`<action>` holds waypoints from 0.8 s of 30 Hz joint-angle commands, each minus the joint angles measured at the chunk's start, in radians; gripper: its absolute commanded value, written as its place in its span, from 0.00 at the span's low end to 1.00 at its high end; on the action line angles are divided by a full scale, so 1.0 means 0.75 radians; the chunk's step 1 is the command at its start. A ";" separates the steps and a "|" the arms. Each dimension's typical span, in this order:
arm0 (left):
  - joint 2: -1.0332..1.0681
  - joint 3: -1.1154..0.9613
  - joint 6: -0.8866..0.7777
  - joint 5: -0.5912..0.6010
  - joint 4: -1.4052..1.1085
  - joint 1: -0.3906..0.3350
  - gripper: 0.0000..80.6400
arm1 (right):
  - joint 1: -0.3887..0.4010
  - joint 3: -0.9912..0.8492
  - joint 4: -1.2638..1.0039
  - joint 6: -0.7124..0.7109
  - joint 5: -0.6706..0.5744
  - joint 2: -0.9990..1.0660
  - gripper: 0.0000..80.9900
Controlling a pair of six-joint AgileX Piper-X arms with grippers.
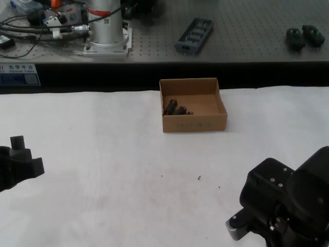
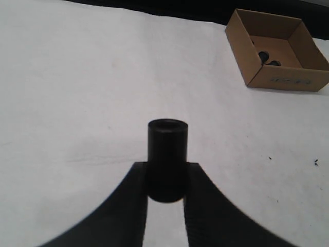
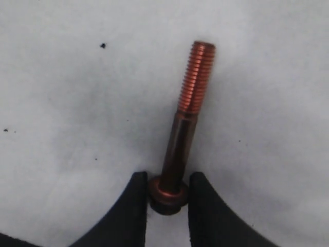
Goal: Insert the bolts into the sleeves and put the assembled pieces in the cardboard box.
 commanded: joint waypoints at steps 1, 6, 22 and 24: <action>-0.013 -0.006 -0.009 0.006 -0.027 0.003 0.05 | -0.009 -0.003 0.006 0.007 0.002 -0.029 0.11; -0.013 -0.006 -0.006 0.005 -0.027 0.003 0.05 | -0.009 -0.005 -0.009 0.007 0.075 -0.061 0.11; -0.013 -0.006 -0.006 0.007 -0.027 0.003 0.05 | -0.009 -0.041 0.047 0.016 0.015 -0.446 0.11; -0.013 -0.006 -0.006 0.007 -0.027 0.003 0.05 | -0.009 -0.041 0.058 0.013 -0.041 -0.446 0.12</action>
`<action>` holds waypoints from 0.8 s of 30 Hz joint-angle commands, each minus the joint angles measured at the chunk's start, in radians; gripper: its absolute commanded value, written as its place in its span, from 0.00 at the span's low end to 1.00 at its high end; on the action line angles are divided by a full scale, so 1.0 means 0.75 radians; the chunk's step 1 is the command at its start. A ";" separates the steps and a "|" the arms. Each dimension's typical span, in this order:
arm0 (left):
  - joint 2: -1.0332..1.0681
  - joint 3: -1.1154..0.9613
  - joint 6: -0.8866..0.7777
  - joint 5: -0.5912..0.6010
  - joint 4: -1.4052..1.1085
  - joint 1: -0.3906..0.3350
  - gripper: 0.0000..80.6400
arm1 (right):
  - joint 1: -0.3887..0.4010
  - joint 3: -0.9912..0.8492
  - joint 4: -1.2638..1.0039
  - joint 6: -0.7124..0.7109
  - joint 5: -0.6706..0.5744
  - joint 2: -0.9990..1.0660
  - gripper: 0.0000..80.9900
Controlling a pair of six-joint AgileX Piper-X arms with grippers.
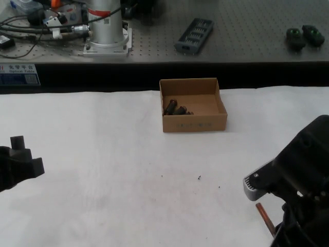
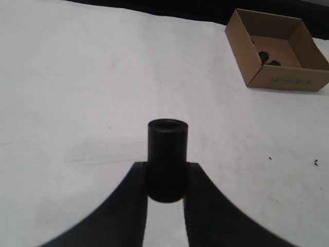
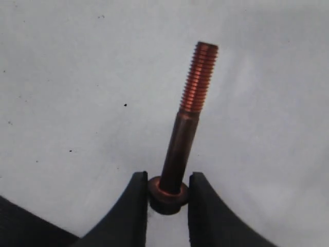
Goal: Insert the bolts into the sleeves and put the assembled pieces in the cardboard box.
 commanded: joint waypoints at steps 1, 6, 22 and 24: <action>-0.013 -0.006 -0.006 0.007 -0.027 0.003 0.05 | -0.009 -0.012 0.014 -0.003 -0.060 -0.014 0.14; -0.013 -0.006 -0.006 0.011 -0.027 0.003 0.05 | -0.009 -0.012 0.045 0.002 -0.075 -0.014 0.22; -0.013 -0.006 -0.019 0.010 -0.027 0.003 0.05 | -0.009 -0.012 0.081 -0.005 -0.075 -0.014 0.22; -0.013 -0.006 -0.019 0.010 -0.027 0.003 0.05 | -0.009 -0.012 0.077 -0.004 -0.075 -0.014 0.22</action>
